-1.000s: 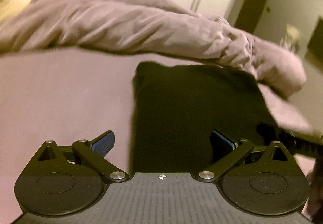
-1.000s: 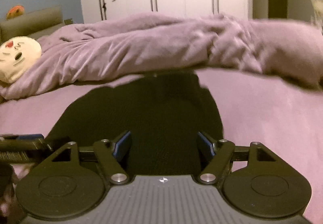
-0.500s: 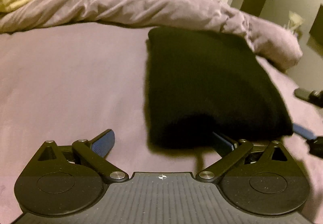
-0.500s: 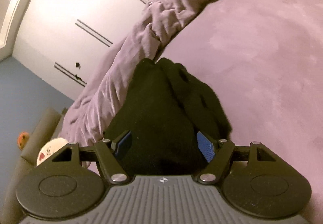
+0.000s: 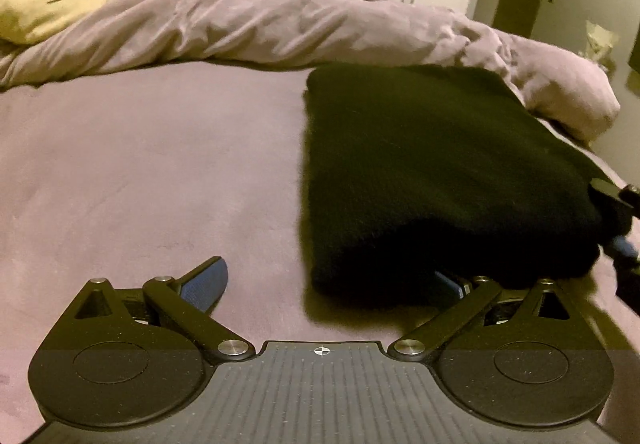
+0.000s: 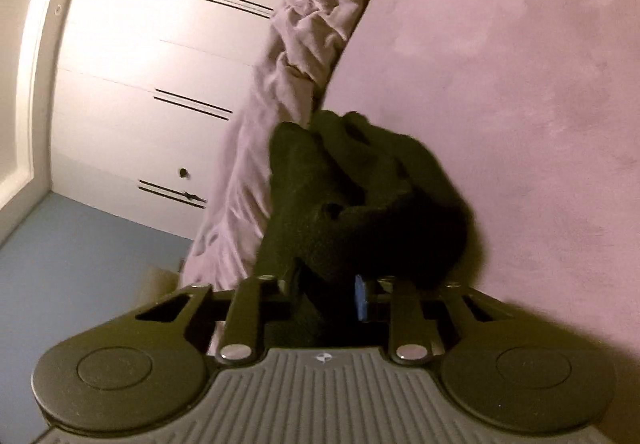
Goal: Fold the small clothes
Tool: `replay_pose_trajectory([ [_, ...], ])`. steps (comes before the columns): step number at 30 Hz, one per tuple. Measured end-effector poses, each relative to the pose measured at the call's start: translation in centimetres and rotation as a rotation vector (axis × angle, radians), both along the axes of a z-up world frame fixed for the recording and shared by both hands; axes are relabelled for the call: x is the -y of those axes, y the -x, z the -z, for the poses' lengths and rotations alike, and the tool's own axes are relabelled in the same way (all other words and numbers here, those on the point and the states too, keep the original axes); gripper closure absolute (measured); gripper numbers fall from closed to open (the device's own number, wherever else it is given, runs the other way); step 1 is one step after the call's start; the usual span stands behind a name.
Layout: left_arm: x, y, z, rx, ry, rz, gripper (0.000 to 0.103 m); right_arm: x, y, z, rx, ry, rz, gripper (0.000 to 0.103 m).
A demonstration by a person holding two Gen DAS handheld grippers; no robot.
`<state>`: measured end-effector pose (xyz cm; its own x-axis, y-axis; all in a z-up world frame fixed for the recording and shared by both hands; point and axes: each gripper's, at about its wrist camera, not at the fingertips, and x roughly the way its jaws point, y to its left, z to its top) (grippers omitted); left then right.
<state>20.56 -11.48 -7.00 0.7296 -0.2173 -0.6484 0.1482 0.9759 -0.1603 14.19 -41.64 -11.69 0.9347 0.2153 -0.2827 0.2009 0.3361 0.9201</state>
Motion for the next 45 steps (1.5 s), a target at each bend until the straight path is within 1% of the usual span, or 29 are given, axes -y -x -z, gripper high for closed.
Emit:
replay_pose_trajectory([
  [1, 0.1, -0.2, 0.1, -0.002, -0.002, -0.005, 0.000, -0.3, -0.5, 0.0, -0.009, 0.012, -0.009, 0.059],
  [3, 0.5, -0.5, 0.2, 0.000, -0.008, -0.015, 0.000, -1.1, -1.9, 0.2, -0.026, 0.027, -0.027, 0.058],
  [5, 0.6, -0.8, 0.4, 0.003, -0.007, -0.022, 0.000, -1.3, -2.9, 0.4, -0.026, -0.001, -0.027, 0.059],
  [6, 0.7, -1.0, 0.5, 0.001, -0.010, -0.023, 0.000, -1.4, -3.4, 0.3, -0.025, -0.006, -0.027, 0.061],
  [7, 0.7, -1.1, 0.5, 0.000, -0.010, -0.024, 0.000, -1.5, -4.0, -0.3, -0.035, 0.022, -0.031, 0.070],
  [8, 0.7, -1.1, 0.5, -0.001, -0.009, -0.024, 0.000, -1.7, -4.4, -1.0, -0.041, 0.068, -0.038, 0.075],
  [9, 0.6, -1.2, 0.4, -0.001, -0.005, -0.025, 0.000, -2.0, -4.5, -2.2, -0.050, 0.147, -0.048, 0.077],
  [10, 0.6, -1.3, 0.4, -0.003, -0.003, -0.025, 0.000, -2.3, -4.8, -3.8, -0.059, 0.253, -0.051, 0.080],
  [12, 0.5, -1.4, 0.3, -0.006, -0.005, -0.032, 0.000, -3.6, -4.3, -7.3, -0.018, 0.505, -0.033, 0.083],
  [13, 0.5, -1.4, 0.2, -0.006, -0.001, -0.036, 0.000, -4.2, -3.7, -8.6, 0.012, 0.601, -0.010, 0.083],
  [14, 0.5, -1.4, 0.2, -0.004, 0.004, -0.042, 0.000, -4.5, -3.2, -9.1, 0.038, 0.644, 0.009, 0.083],
  [15, 0.4, -1.3, 0.3, -0.001, 0.008, -0.049, 0.000, -4.5, -2.9, -9.0, 0.041, 0.653, 0.021, 0.083],
  [16, 0.4, -1.3, 0.4, 0.001, 0.010, -0.053, 0.001, -4.2, -3.1, -8.2, 0.016, 0.654, 0.023, 0.083],
  [18, 0.4, -1.2, 0.5, 0.006, 0.010, -0.059, 0.002, -3.6, -4.0, -5.4, -0.090, 0.660, 0.012, 0.083],
  [19, 0.4, -1.2, 0.4, 0.008, 0.008, -0.063, 0.003, -3.2, -4.7, -3.4, -0.147, 0.641, -0.019, 0.081],
  [20, 0.4, -1.2, 0.4, 0.004, 0.005, -0.065, 0.005, -2.7, -4.9, -2.0, -0.161, 0.601, -0.042, 0.079],
  [21, 0.3, -1.1, 0.2, 0.007, 0.009, -0.071, 0.006, -2.3, -4.5, -1.4, -0.138, 0.560, -0.036, 0.078],
  [23, -0.3, -0.9, -0.4, 0.002, 0.028, -0.085, 0.012, -1.7, -3.9, -2.0, -0.119, 0.503, -0.040, 0.065],
  [26, -1.9, -0.5, -1.6, -0.031, 0.054, -0.098, 0.013, -0.9, -3.1, -2.4, -0.100, 0.437, -0.060, 0.054],
  [27, -2.8, -0.2, -2.1, -0.035, 0.082, -0.089, 0.013, -0.6, -2.8, -2.6, -0.094, 0.426, -0.060, 0.051],
  [28, -3.5, 0.1, -2.6, -0.034, 0.101, -0.084, 0.013, -0.3, -2.2, -2.8, -0.091, 0.425, -0.052, 0.045],
  [29, -4.2, 0.4, -3.0, -0.031, 0.105, -0.080, 0.012, -0.1, -1.2, -2.9, -0.093, 0.432, -0.039, 0.037],
  [30, -4.8, 0.7, -3.4, -0.021, 0.096, -0.071, 0.011, 0.1, -0.6, -3.0, -0.102, 0.439, -0.026, 0.034],
  [31, -5.1, 0.9, -3.8, -0.009, 0.084, -0.071, 0.011, 0.4, -0.2, -3.0, -0.105, 0.438, -0.018, 0.033],
  [34, -6.0, 1.3, -5.0, 0.066, 0.040, -0.146, 0.009, 1.2, 0.2, -2.6, -0.114, 0.412, -0.013, 0.033],
  [36, -6.6, 1.0, -5.7, 0.099, 0.062, -0.169, 0.007, 1.3, 0.3, -2.5, -0.118, 0.398, -0.015, 0.033],
  [39, -6.6, -0.7, -5.5, 0.037, 0.109, -0.127, 0.007, 0.9, 0.3, -3.0, -0.127, 0.423, -0.008, 0.033],
  [42, -5.4, -2.7, -4.3, -0.037, 0.111, -0.089, 0.007, 0.4, -0.2, -4.4, -0.124, 0.516, 0.009, 0.033],
  [45, -4.2, -4.9, -3.8, -0.057, 0.113, -0.051, 0.007, 0.2, -1.9, -6.3, -0.097, 0.603, -0.001, 0.033],
])
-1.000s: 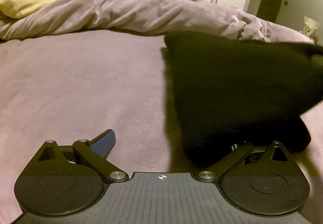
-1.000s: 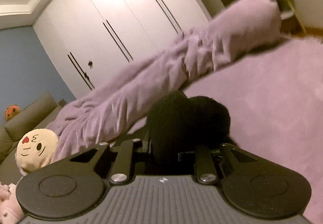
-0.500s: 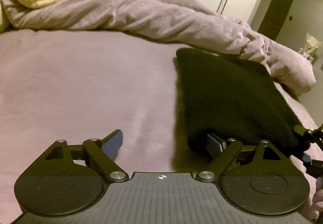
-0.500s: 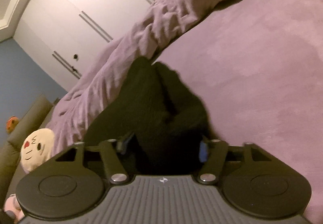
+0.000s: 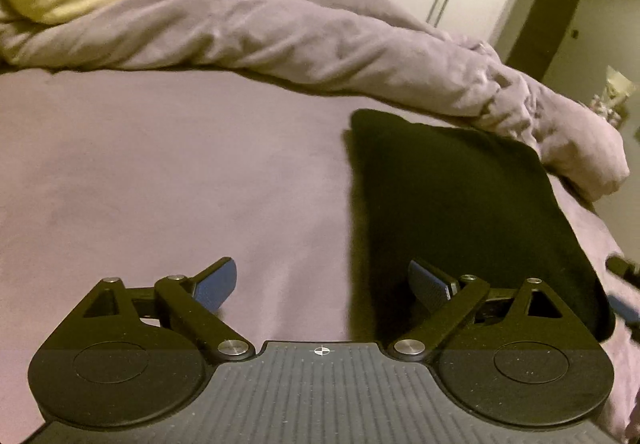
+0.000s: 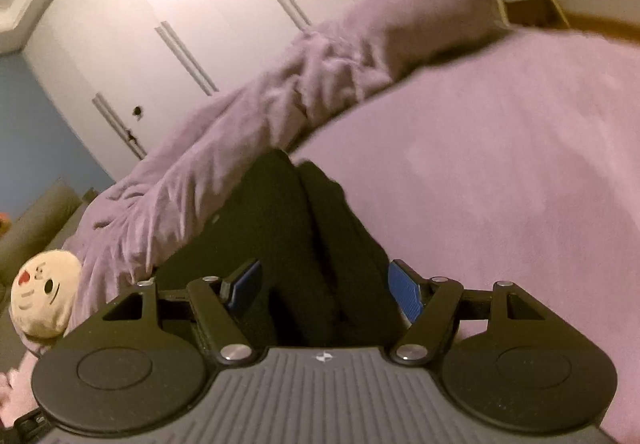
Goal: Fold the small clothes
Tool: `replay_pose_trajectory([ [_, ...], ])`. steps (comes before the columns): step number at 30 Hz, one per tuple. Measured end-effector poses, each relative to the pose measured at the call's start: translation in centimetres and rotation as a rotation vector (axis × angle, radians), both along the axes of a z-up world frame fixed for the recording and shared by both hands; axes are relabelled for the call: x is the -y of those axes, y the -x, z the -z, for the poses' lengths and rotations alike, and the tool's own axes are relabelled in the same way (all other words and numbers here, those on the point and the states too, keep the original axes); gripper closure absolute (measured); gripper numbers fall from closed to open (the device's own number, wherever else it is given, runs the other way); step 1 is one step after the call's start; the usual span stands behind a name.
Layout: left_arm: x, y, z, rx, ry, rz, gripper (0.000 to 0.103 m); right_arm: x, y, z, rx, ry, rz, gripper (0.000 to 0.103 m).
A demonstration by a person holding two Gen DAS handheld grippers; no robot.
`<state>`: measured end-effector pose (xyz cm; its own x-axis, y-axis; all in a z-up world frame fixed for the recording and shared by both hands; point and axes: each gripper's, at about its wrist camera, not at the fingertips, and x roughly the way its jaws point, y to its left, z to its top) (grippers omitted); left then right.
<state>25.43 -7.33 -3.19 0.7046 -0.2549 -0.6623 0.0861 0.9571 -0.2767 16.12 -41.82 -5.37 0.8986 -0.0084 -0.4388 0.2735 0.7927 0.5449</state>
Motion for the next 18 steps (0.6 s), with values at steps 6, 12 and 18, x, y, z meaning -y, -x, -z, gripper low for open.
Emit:
replay_pose_trajectory([
  [6, 1.7, -5.3, -0.2, -0.001, 0.017, 0.012, 0.007, 0.4, -9.3, -1.8, -0.075, 0.094, -0.185, 0.033],
  [12, 3.8, -11.6, -0.1, 0.015, -0.014, 0.014, 0.006, 1.6, -17.5, -1.4, -0.127, 0.046, -0.205, 0.035],
  [18, 6.8, -14.8, 1.4, 0.028, -0.060, 0.043, 0.004, 0.6, -22.0, -0.2, -0.160, 0.031, -0.253, 0.038],
])
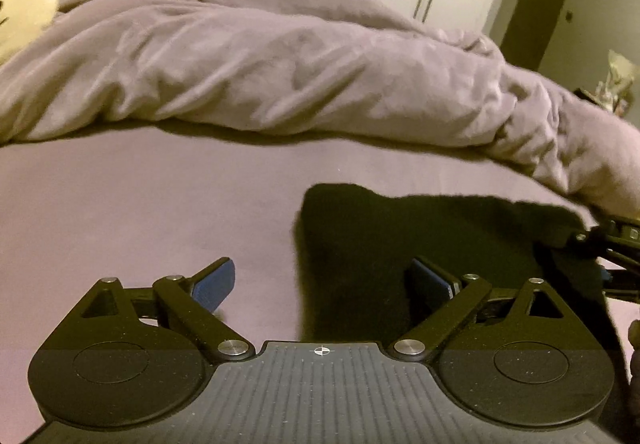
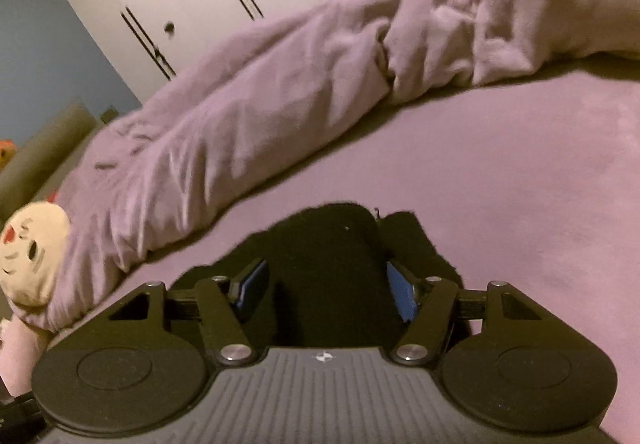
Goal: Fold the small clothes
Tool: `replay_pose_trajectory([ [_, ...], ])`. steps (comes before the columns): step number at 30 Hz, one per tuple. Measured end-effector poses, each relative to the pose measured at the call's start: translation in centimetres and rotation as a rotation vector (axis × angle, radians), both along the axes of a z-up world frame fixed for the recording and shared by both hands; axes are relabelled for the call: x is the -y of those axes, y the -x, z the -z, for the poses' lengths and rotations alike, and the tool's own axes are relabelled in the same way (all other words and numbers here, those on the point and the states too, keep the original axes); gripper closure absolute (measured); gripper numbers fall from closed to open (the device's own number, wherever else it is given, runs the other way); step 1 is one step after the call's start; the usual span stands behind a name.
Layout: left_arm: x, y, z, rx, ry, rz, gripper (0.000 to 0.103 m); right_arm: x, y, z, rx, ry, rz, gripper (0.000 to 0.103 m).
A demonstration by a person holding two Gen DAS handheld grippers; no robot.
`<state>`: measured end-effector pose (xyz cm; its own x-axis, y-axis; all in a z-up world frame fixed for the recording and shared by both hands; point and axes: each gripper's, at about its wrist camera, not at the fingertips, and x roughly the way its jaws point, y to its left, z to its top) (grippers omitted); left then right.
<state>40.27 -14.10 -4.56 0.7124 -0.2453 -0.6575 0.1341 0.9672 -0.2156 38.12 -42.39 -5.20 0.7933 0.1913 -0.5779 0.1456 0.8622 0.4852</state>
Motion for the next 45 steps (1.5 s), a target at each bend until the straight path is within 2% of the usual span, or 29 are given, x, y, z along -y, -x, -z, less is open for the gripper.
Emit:
replay_pose_trajectory([
  [1, 0.1, -0.1, 0.3, -0.004, 0.003, 0.002, 0.003, 0.0, -0.5, 0.4, -0.014, -0.011, -0.008, 0.042],
  [2, 0.4, -0.1, 0.7, -0.013, -0.003, 0.001, 0.003, -0.3, -0.8, 0.7, -0.014, 0.006, -0.006, 0.052],
  [3, 0.4, 0.0, 0.9, -0.014, -0.010, 0.002, 0.003, -0.6, -0.9, 0.7, -0.009, 0.045, -0.010, 0.058],
  [4, 0.3, 0.1, 0.9, -0.004, -0.012, 0.005, 0.003, -1.1, -0.9, 0.4, 0.005, 0.078, -0.025, 0.073],
  [5, 0.2, 0.1, 0.6, 0.010, -0.011, 0.007, 0.003, -1.3, -0.7, 0.1, 0.026, 0.103, -0.042, 0.079],
  [9, 0.2, 0.3, -0.9, 0.051, 0.007, 0.000, 0.003, -3.7, 1.0, -2.5, 0.183, 0.345, -0.035, 0.081],
  [11, 0.9, 0.3, -1.0, 0.058, -0.001, 0.033, 0.003, -4.1, 1.3, -3.1, 0.219, 0.402, -0.003, 0.081],
  [14, 2.7, 0.1, 0.0, 0.034, -0.083, 0.060, 0.002, -4.5, 0.3, -1.5, 0.153, 0.507, -0.016, 0.081],
  [16, 3.2, -0.2, 0.6, 0.022, -0.095, 0.066, 0.002, -4.5, -0.2, 0.4, 0.097, 0.565, -0.024, 0.081],
  [18, 3.3, -0.3, 1.0, 0.007, -0.078, 0.058, 0.001, -3.6, -0.4, 1.5, 0.077, 0.542, -0.015, 0.080],
  [21, 4.1, -0.2, 1.4, 0.007, -0.112, 0.047, 0.000, -2.7, -0.8, 2.4, 0.067, 0.506, -0.010, 0.076],
  [25, 5.9, 0.5, 1.9, 0.069, -0.211, 0.036, 0.000, -2.3, -0.8, 3.4, 0.076, 0.517, -0.009, 0.073],
  [28, 6.6, 0.8, 2.4, 0.091, -0.250, 0.022, 0.000, -2.0, -0.6, 3.6, 0.076, 0.509, 0.013, 0.061],
  [29, 6.7, 0.8, 2.4, 0.093, -0.262, 0.020, 0.000, -2.1, -0.6, 3.6, 0.074, 0.513, 0.019, 0.053],
  [32, 6.7, 0.9, 1.9, 0.098, -0.287, 0.026, 0.000, -1.5, -0.4, 2.7, 0.072, 0.485, 0.050, 0.039],
  [35, 6.6, 1.4, 1.3, 0.115, -0.318, 0.033, 0.000, -1.1, 1.7, 0.8, 0.102, 0.430, 0.081, 0.038],
  [39, 6.0, 2.3, 0.2, 0.114, -0.317, 0.019, 0.000, -2.8, 5.2, -1.9, 0.146, 0.498, 0.082, 0.041],
  [44, 5.2, 3.7, -1.7, 0.049, -0.144, 0.051, 0.000, -5.0, 7.4, -3.8, 0.246, 0.458, -0.071, 0.054],
  [45, 5.5, 3.7, -1.6, 0.033, -0.131, 0.065, 0.000, -5.4, 7.1, -3.8, 0.252, 0.454, -0.085, 0.056],
])
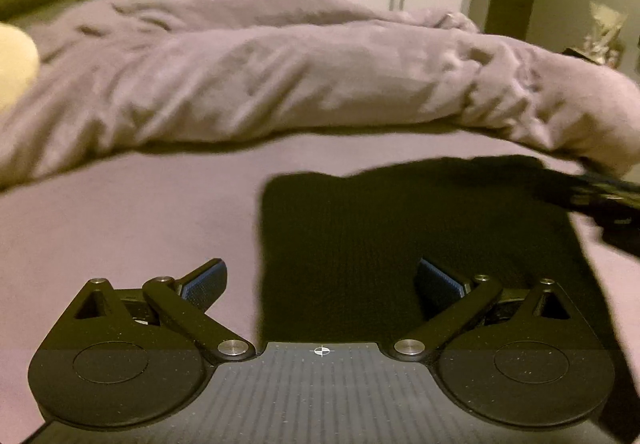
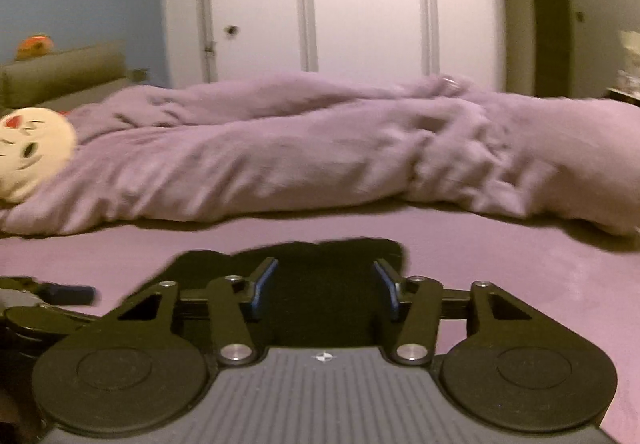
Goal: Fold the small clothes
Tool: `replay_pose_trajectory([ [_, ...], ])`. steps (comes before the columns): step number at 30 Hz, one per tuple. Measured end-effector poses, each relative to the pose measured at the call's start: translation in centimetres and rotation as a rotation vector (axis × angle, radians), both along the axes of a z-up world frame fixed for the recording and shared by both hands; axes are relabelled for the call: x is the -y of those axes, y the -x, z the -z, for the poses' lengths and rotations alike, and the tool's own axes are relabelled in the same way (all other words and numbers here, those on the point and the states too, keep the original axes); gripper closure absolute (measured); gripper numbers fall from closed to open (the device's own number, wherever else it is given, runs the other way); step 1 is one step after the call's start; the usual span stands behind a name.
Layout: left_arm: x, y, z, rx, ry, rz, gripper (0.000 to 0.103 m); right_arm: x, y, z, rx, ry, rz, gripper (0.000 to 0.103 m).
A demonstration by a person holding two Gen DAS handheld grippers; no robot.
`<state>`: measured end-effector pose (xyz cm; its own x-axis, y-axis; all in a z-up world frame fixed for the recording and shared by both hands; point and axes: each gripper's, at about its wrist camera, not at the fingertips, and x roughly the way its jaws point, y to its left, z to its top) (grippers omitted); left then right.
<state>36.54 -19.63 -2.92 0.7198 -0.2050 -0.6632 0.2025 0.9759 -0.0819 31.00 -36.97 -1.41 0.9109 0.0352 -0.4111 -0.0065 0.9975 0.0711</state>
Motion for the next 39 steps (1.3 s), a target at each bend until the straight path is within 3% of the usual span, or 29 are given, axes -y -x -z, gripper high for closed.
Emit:
replay_pose_trajectory([
  [2, 1.1, -0.2, 0.6, -0.018, -0.032, 0.033, 0.000, -0.6, -1.1, 0.4, -0.026, 0.004, -0.003, 0.067],
  [4, 1.9, -0.4, 1.3, -0.006, -0.082, 0.038, 0.000, -0.6, -2.7, 1.6, -0.088, 0.019, 0.009, 0.071],
  [7, 2.1, -0.9, 2.1, -0.025, -0.067, 0.033, 0.000, -0.4, -4.7, 4.8, -0.212, 0.100, 0.025, 0.076],
  [11, 2.7, -1.3, 3.2, -0.013, -0.083, 0.008, 0.000, -0.4, -5.1, 6.1, -0.187, 0.105, 0.040, 0.075],
  [16, 0.1, -1.1, 2.3, -0.066, 0.043, 0.029, 0.000, -0.5, -4.1, 4.9, -0.176, 0.095, 0.037, 0.074],
  [18, -2.5, 0.1, 1.6, -0.082, 0.112, 0.041, 0.000, 0.4, -2.2, 4.0, -0.164, 0.027, 0.034, 0.071],
  [19, -3.9, 0.8, 1.4, -0.084, 0.138, 0.047, 0.000, 0.8, -1.1, 3.6, -0.158, -0.001, 0.034, 0.056],
  [20, -5.2, 1.4, 1.3, -0.083, 0.156, 0.051, 0.000, 1.4, 0.0, 3.2, -0.154, -0.010, 0.050, 0.031],
  [21, -6.2, 1.9, 1.2, -0.083, 0.168, 0.056, 0.000, 2.0, 1.1, 3.1, -0.154, -0.012, 0.075, 0.024],
  [25, -9.0, 1.3, 1.8, -0.185, 0.271, 0.105, 0.000, 6.1, 3.3, 3.9, -0.215, -0.196, 0.079, 0.023],
  [28, -10.0, -0.9, 3.6, -0.321, 0.434, 0.143, 0.000, 8.8, 3.1, 5.5, -0.281, -0.394, 0.054, 0.022],
  [31, -11.1, -2.3, 5.7, -0.447, 0.594, 0.135, 0.000, 10.5, 1.9, 7.1, -0.347, -0.542, 0.027, 0.010],
  [35, -10.7, -3.0, 7.1, -0.453, 0.650, 0.181, 0.000, 12.1, 0.7, 9.7, -0.380, -0.723, -0.028, 0.004],
  [37, -10.0, -3.6, 7.4, -0.462, 0.681, 0.203, 0.000, 12.1, 0.3, 10.2, -0.372, -0.772, -0.062, 0.004],
  [39, -8.5, -4.5, 7.7, -0.471, 0.661, 0.229, 0.000, 11.8, -0.3, 10.4, -0.378, -0.785, -0.081, 0.004],
])
